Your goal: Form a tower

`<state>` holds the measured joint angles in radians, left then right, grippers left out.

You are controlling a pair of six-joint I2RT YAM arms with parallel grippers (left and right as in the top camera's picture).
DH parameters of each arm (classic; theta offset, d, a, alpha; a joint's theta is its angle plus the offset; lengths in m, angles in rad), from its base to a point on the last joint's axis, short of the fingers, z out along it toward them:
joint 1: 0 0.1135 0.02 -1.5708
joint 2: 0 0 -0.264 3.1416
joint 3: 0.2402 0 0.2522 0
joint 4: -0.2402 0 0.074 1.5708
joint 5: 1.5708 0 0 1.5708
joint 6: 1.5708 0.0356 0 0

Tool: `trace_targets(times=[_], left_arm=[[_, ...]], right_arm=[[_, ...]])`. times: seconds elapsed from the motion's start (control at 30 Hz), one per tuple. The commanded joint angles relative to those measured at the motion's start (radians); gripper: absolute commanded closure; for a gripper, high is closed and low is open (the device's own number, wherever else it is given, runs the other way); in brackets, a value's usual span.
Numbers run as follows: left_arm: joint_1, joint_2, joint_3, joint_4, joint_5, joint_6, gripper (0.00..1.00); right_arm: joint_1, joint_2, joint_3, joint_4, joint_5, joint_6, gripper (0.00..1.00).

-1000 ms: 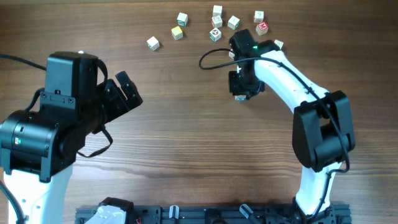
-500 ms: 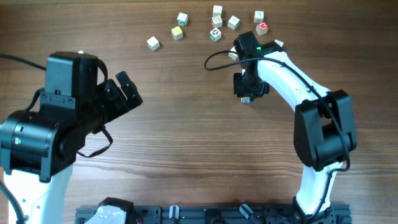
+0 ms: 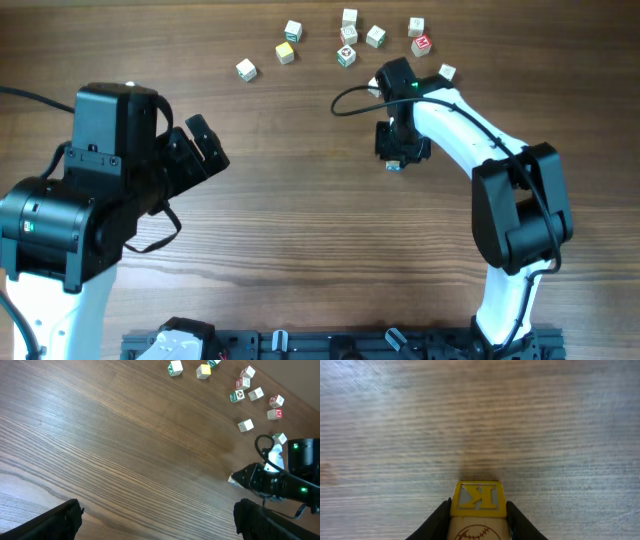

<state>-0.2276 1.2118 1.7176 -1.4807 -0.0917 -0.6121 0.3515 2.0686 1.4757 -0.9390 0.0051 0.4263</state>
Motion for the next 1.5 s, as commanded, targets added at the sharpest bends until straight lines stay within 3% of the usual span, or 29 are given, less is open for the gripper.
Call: trace_targets(times=[0.0,0.3,0.57,0.83,1.47], left_arm=[[-0.005,0.0,0.001,0.002,-0.014,-0.002,0.0],[-0.004,0.0,0.001,0.002,-0.014,-0.002,0.0],[-0.004,0.0,0.001,0.002,-0.014,-0.002,0.0],[-0.005,0.0,0.001,0.002,-0.014,-0.002,0.0],[-0.004,0.0,0.001,0.002,-0.014,-0.002,0.0]], right_arm=[[0.001,0.021,-0.015,0.01,0.016,0.004,0.8],[0.001,0.021,-0.015,0.011,0.016,-0.008,0.73],[0.001,0.021,-0.014,0.011,0.012,-0.007,0.57],[0.001,0.021,-0.014,0.01,-0.006,-0.007,0.49],[0.001,0.02,0.023,-0.031,-0.007,-0.006,0.38]])
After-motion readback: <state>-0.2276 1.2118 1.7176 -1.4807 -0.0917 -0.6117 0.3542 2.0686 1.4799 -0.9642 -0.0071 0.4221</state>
